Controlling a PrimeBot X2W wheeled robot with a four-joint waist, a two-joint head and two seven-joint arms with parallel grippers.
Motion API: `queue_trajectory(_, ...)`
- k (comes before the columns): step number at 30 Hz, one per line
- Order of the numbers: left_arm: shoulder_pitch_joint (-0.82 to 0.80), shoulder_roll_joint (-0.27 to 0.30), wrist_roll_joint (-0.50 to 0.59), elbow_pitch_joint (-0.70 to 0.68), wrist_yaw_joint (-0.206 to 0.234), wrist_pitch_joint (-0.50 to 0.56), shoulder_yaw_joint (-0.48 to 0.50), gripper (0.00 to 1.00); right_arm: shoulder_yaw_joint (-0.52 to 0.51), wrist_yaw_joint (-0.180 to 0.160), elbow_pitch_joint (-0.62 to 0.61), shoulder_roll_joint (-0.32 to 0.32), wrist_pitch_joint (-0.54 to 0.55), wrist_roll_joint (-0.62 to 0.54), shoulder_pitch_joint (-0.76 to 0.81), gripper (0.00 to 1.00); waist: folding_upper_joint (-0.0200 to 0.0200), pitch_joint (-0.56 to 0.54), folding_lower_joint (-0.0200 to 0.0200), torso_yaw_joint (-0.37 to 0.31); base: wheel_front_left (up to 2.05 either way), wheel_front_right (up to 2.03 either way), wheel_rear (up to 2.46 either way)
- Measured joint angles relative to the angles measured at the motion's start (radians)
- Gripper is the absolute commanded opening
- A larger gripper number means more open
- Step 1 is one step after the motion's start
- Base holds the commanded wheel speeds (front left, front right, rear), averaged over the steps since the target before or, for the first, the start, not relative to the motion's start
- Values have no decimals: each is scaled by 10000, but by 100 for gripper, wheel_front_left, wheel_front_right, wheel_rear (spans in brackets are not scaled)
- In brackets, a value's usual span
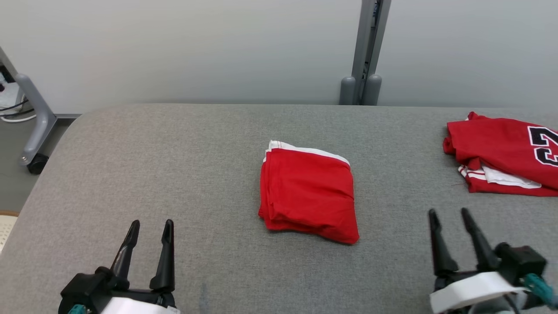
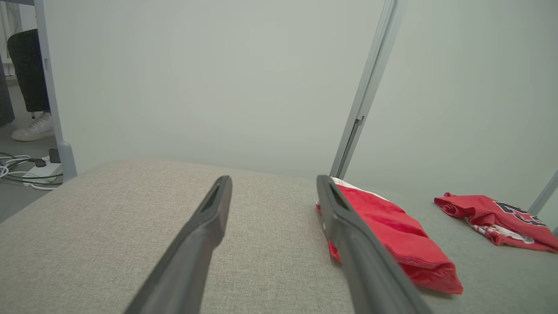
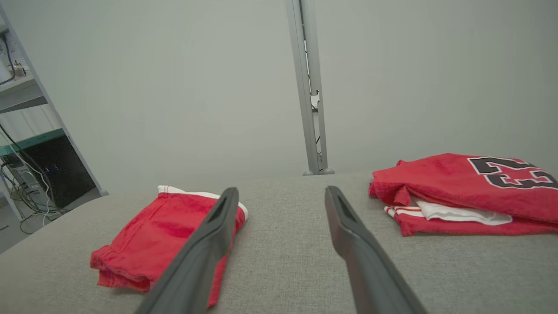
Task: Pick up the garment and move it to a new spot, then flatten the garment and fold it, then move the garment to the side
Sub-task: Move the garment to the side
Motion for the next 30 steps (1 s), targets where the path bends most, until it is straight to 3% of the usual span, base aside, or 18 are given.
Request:
queue_trajectory(16,-604,-42,-23,270,-61,-8,-420,100,1218,0,5837,-314,1873,2527,-4412,100,0,451,0,1559,0,0,0)
queue_trajectory(23,-771,73,-201,376,-73,-8,-598,100,986,-2,7950,-639,3887,3384,-6015,100,0,862,0,2270,0,0,0)
queue_trajectory(30,-947,96,-288,418,-73,-8,-690,100,616,0,9411,-654,4909,3636,-6962,100,0,1175,0,2767,0,0,0)
